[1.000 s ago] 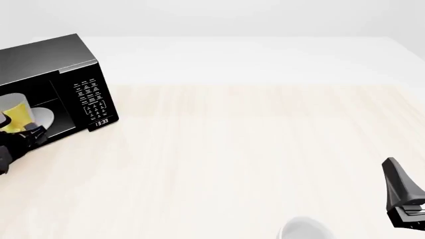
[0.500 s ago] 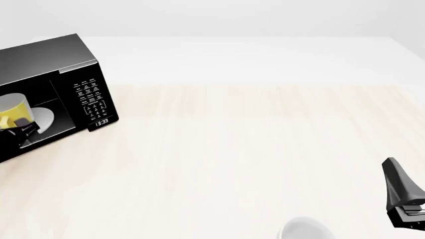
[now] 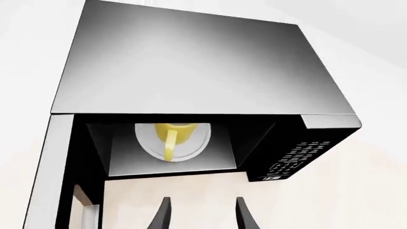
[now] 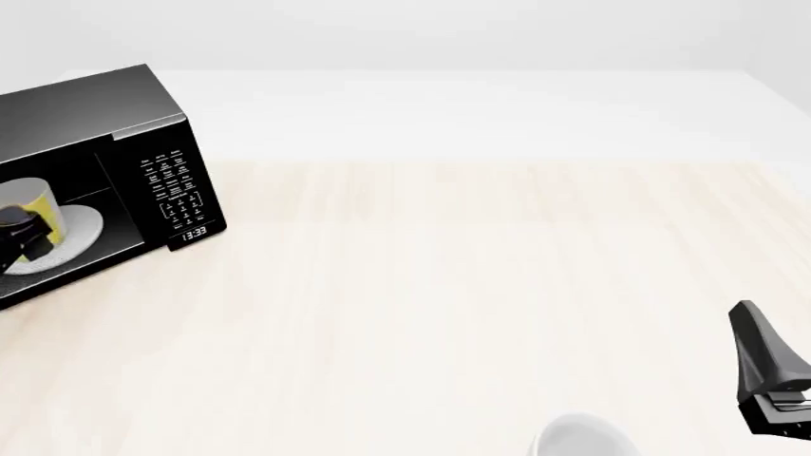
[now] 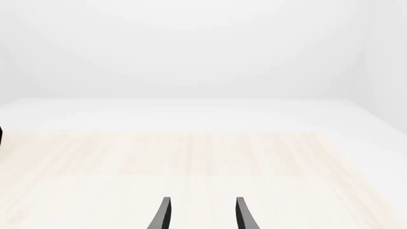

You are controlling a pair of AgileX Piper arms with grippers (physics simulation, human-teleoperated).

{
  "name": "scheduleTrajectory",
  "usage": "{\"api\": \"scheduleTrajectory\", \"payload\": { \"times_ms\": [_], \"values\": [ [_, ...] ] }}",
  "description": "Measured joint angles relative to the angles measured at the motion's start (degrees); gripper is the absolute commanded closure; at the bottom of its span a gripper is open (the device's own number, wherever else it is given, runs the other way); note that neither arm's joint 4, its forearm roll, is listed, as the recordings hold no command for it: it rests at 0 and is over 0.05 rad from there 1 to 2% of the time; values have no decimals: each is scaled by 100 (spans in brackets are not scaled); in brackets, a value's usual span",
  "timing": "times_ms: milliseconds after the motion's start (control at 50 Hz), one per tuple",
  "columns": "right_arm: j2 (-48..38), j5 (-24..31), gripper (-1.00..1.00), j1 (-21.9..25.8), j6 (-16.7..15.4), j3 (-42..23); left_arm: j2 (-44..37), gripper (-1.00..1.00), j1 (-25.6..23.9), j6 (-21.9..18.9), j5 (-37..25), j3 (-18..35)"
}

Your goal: Put the yellow and white mug in the microwave and close it.

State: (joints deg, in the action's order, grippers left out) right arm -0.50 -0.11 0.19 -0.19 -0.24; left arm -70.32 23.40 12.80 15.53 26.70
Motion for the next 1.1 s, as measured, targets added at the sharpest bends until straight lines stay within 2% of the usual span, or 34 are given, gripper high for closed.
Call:
{"api": "scheduleTrajectory", "payload": {
  "times_ms": [260,560,900,1100],
  "values": [
    [0,0,-100,0,0,0,1054,-100,-56,29,-877,-15],
    [0,0,-100,0,0,0,2213,-100,-152,-43,-1976,208],
    [0,0,-100,0,0,0,3200,-100,-188,-160,-3210,744],
    [0,0,-100,0,0,0,3557,-100,-38,-207,-3924,1270]
  ]
}}
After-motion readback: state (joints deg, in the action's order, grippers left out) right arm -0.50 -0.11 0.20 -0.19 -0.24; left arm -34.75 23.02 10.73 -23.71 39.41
